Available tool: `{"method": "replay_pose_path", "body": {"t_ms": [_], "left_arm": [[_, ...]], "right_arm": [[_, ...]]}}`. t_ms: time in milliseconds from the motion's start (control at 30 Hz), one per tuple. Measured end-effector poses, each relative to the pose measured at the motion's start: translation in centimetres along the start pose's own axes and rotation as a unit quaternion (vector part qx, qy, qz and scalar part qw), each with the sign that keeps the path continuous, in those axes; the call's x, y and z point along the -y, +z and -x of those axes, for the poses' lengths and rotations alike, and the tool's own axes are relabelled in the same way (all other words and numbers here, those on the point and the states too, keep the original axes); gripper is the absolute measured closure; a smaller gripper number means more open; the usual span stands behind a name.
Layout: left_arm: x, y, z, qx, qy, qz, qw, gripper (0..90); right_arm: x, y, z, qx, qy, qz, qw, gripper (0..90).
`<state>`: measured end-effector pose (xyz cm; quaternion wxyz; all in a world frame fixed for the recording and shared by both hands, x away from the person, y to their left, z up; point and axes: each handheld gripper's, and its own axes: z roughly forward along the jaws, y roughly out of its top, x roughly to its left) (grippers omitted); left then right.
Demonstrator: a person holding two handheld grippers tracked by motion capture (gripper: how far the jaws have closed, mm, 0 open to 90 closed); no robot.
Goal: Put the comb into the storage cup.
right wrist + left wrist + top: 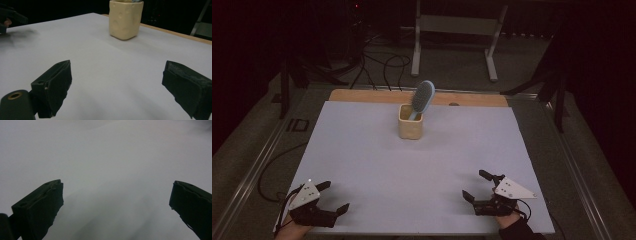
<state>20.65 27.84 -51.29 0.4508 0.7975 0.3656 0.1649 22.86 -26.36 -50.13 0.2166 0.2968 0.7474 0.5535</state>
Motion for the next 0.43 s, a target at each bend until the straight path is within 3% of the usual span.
{"method": "replay_pose_path", "body": {"t_ms": [433], "left_arm": [[0.24,0.34,-0.08,0.001,0.006,-0.007,1.0,0.0]], "right_arm": [[0.07,0.25,-0.03,-0.003,-0.002,-0.005,1.0,8.8]]}}
